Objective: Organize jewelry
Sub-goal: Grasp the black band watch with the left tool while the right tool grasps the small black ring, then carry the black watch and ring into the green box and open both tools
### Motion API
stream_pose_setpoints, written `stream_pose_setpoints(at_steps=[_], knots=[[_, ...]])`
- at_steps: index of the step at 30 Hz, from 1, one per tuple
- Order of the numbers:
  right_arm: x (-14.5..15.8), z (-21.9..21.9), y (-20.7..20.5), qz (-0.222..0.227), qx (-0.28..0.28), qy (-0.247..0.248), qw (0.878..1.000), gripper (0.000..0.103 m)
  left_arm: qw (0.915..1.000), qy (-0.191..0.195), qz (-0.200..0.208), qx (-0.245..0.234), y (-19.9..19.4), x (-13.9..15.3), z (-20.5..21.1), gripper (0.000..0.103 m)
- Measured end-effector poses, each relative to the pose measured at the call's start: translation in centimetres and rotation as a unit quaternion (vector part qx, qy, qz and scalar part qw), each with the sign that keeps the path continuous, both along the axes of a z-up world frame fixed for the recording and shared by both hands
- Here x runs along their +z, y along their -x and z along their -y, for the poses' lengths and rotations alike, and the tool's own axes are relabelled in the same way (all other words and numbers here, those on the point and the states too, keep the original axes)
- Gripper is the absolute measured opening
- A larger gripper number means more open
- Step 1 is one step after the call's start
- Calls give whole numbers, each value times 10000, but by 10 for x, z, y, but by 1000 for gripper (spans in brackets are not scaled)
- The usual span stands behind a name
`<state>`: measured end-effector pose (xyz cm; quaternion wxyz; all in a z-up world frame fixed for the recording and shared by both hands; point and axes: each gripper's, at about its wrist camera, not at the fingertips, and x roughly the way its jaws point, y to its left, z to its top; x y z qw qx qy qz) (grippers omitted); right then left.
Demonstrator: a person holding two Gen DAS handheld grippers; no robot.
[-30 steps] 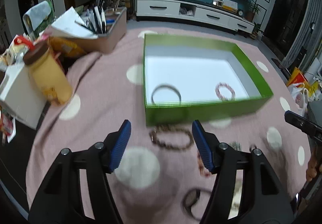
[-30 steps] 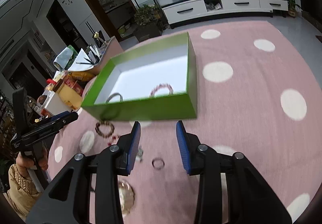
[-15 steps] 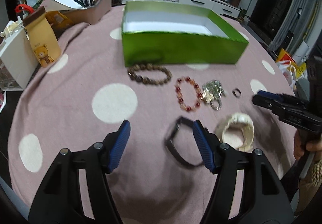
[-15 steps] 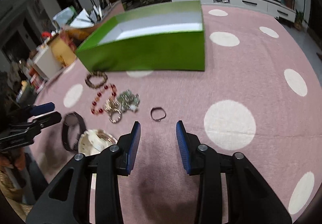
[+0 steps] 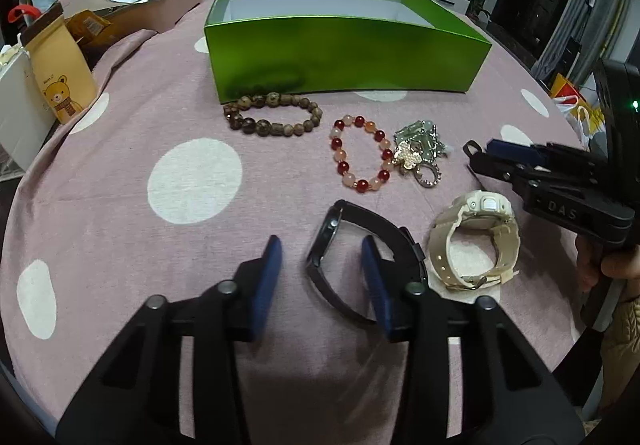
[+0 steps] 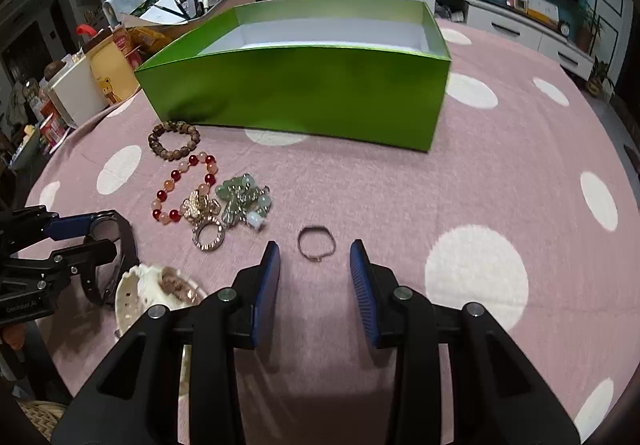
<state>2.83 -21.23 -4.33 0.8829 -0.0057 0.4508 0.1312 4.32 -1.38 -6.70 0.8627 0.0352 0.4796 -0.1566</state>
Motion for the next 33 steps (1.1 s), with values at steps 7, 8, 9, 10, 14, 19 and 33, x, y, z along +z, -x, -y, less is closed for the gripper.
stream_pose_setpoints(at_steps=[7,8,9,10,14,19,33], knots=[[-1,-11,-7,158,86,322,9993,21,10000,-43,21,-30,-1,-4,2,14],[-1,-11,-7,177,97,356,9992,20,10000,-34,28,-17,-1,-4,2,13],[-1,-11,-7,184,96,364,9991,20,10000,-23,37,-19,-1,-4,1,13],[-1,-11,-6,193,90,365,9991,20,10000,-24,55,-19,-1,-4,1,13],[0,-10,-6,181,34,321,9993,20,10000,-18,79,13,0,-4,1,12],[13,-1,0,306,-99,90,9994,20,9999,70,101,100,-1,4,-5,11],[68,29,15,897,-424,-158,9949,20,9969,339,633,322,-12,59,-24,11]])
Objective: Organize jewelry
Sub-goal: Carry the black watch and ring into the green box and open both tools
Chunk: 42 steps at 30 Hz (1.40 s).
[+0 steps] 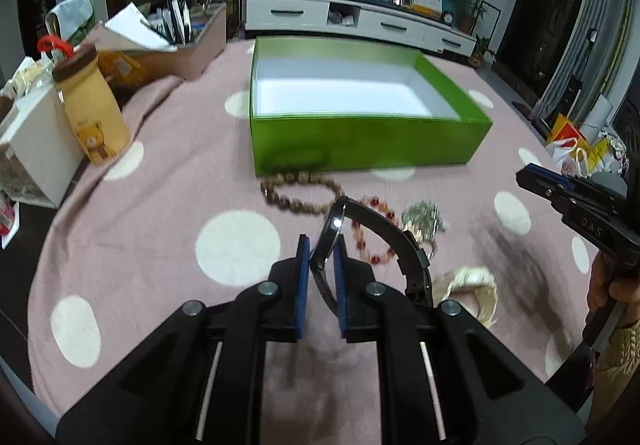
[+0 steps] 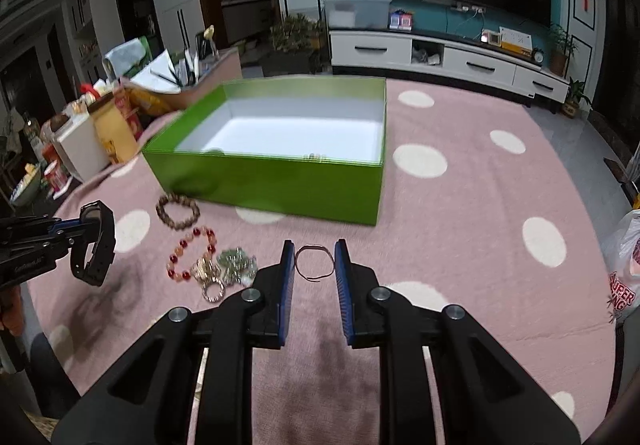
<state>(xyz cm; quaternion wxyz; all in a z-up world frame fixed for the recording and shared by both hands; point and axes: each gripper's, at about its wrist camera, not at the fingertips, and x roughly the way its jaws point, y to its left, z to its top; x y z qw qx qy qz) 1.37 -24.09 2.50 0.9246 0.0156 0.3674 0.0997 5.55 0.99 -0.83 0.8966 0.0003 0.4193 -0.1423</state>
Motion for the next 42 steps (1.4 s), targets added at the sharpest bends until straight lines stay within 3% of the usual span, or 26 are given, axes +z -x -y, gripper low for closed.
stream_pose_setpoints(at_steps=[12,20,29,42], knots=[[37,1,-12,412,125,-270,9987,20,9988,148,451,80,-53,49,9,11],[40,2,-48,401,113,-412,9983,20,9991,150,386,19,-110,56,29,11],[30,3,-100,247,54,-451,9987,20,9998,-111,192,-12,-157,36,63,12],[-11,-10,-159,-442,-44,-336,9984,20,9981,-273,-538,79,-205,-16,86,12]])
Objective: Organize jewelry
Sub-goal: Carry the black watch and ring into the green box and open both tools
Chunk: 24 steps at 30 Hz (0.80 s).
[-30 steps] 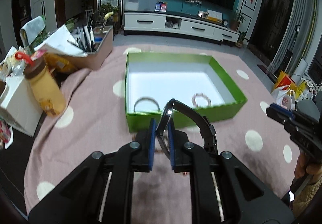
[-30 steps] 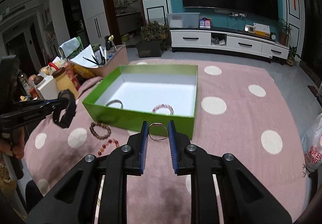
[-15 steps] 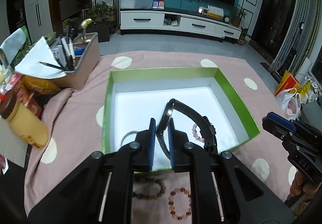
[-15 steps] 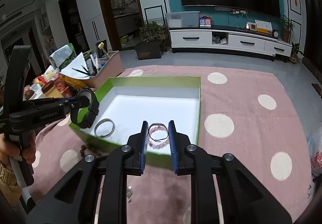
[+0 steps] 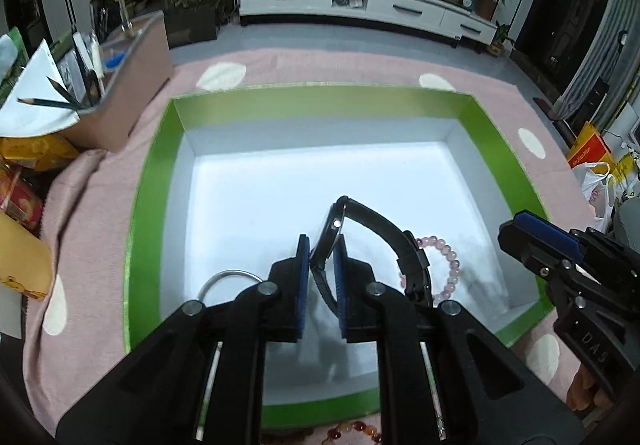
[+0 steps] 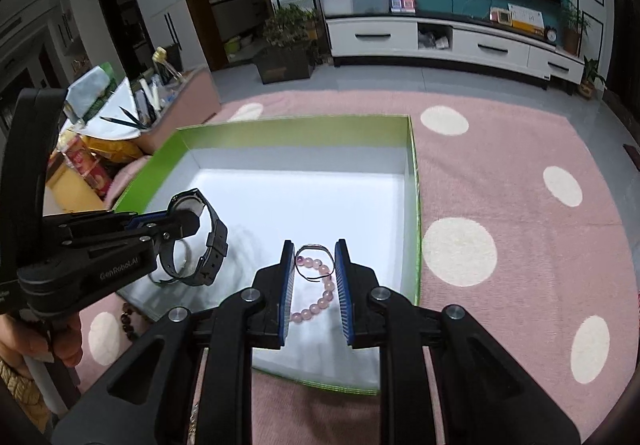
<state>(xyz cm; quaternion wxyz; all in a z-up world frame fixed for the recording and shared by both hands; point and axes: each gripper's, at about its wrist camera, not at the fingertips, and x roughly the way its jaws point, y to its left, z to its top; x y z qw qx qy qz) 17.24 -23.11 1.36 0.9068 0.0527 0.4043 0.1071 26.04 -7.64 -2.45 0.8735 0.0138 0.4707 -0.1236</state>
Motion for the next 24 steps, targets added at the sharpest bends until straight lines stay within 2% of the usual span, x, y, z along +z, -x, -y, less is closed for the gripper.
stream_pose_setpoints(at_steps=[7,10,13,20,24], knots=[[-11,-3,-16,-155,-124,83,9998,22,10000,-69,-52,19,-8,-8,5,15],[-9,0,-16,-126,-171,49,9998,34,10000,-41,-45,7,-8,-7,4,28],[-5,3,-12,-59,-216,27,9997,42,10000,51,20,58,-6,-2,-1,51],[15,28,18,147,-372,-264,9989,43,9990,217,309,230,7,26,-25,65],[25,41,41,249,-426,-369,9981,43,9978,251,485,373,22,43,-45,68]])
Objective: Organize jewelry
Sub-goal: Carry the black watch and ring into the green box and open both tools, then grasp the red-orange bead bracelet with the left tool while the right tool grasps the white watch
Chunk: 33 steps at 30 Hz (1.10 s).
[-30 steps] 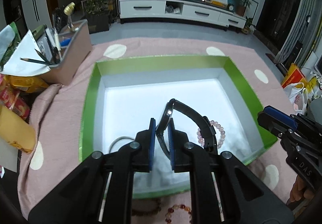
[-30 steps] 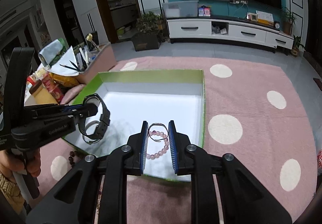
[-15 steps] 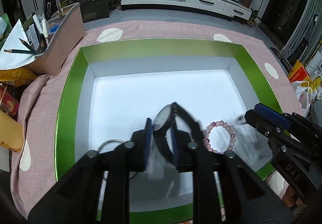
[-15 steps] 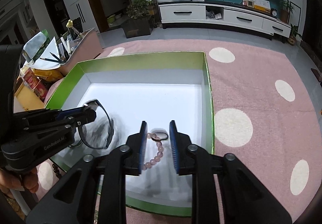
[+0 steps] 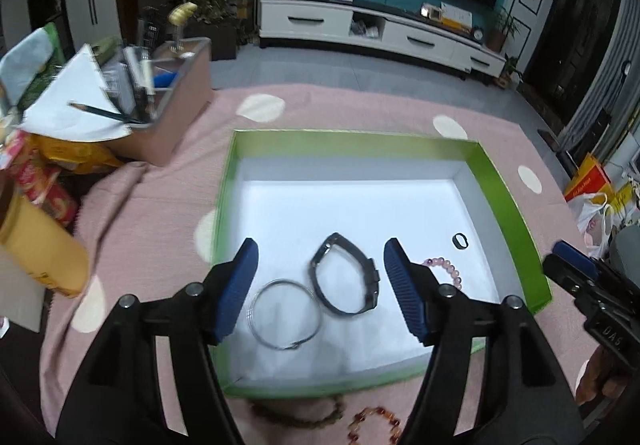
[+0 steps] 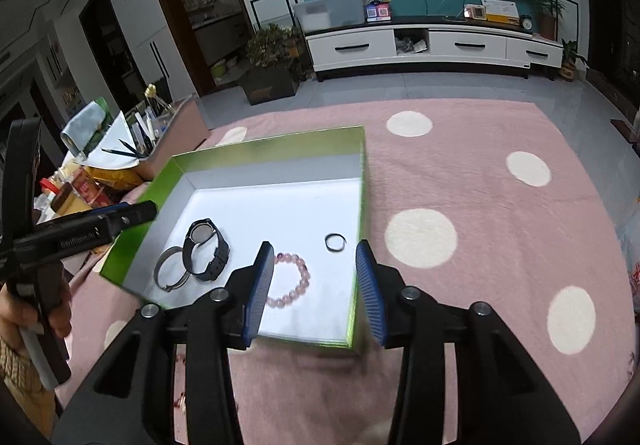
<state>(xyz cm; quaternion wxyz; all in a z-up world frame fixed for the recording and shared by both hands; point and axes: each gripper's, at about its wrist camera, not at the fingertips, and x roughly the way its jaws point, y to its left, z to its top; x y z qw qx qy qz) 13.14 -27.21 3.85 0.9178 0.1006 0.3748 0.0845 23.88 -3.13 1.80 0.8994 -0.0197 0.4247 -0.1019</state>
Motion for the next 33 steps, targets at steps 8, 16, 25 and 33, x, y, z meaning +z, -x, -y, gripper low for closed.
stream_pose_setpoints(at_steps=[8,16,25,33], knots=[[6,10,50,32,-2,-70,10000,43,9996,-4,-56,263,45,5,-34,76],[2,-7,88,-83,247,-109,9996,43,9991,-38,-360,206,96,-12,-49,79],[-9,-27,123,-262,509,-261,9980,43,9979,42,-639,13,142,-37,-48,79],[-30,-37,148,-559,685,-356,9954,43,9961,122,-868,-20,166,-60,-46,79]])
